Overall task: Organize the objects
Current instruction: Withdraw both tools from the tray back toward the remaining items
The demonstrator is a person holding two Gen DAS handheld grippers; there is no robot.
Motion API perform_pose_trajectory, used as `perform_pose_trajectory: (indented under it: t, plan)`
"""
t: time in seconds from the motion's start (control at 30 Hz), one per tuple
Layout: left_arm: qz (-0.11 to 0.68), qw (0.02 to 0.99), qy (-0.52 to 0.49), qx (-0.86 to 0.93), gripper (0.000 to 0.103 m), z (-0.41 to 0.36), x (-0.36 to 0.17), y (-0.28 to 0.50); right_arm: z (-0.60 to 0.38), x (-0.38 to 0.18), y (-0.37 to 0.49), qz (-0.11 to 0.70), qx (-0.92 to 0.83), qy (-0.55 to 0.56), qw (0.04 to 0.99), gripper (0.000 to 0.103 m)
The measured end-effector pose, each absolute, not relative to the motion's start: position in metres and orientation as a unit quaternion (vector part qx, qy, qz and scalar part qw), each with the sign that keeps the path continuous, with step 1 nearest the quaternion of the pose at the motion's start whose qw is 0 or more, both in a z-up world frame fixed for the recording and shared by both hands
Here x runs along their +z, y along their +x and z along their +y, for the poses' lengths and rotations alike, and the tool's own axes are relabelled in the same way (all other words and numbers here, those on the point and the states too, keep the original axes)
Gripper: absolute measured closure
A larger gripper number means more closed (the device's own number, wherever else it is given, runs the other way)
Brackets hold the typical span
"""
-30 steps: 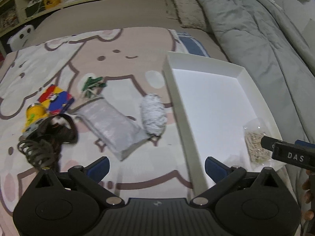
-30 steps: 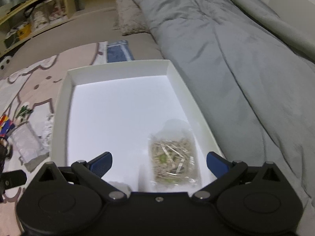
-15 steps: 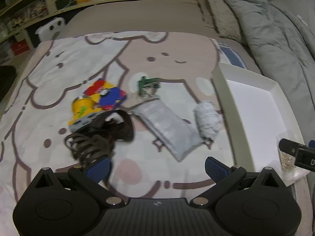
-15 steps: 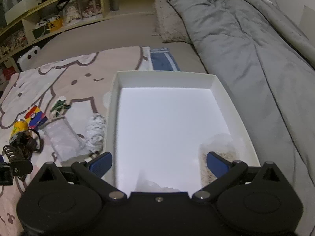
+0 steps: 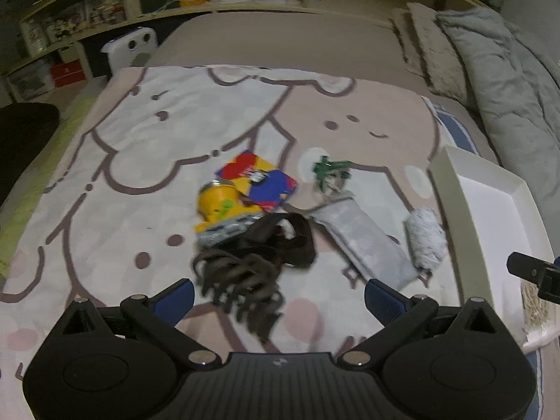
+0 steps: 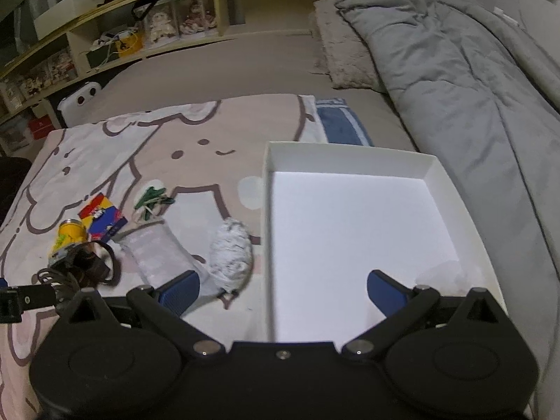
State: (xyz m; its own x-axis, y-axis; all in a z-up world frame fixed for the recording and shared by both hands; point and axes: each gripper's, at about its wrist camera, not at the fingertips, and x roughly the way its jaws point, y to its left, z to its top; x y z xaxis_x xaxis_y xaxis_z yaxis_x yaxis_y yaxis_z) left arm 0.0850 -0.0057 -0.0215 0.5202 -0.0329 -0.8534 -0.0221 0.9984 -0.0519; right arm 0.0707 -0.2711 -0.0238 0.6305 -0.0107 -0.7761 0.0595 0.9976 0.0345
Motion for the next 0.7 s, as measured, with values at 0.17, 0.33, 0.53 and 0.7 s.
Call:
perform_pose_trajectory:
  t: [0.17,0.33,0.53,0.7]
  plan:
    - [0.480,0.876,-0.039,0.015,0.001,0.017,-0.021,0.087,-0.254,-0.024,0.081,0.431,-0.006,0.028,0.902,0.000]
    - [0.467,0.882,-0.051,0.036,0.001,0.040,-0.022,0.088,-0.236,-0.027,0.091,0.431,0.012,0.014,0.902,0.000]
    - [0.442,0.892,-0.067,0.061,0.001,0.062,-0.024,0.088,-0.224,-0.034,0.104,0.425,0.022,0.020,0.905,0.000]
    - [0.433,0.898,-0.053,0.064,0.001,0.069,-0.032,0.090,-0.215,-0.044,0.112,0.413,0.025,0.011,0.910,0.000]
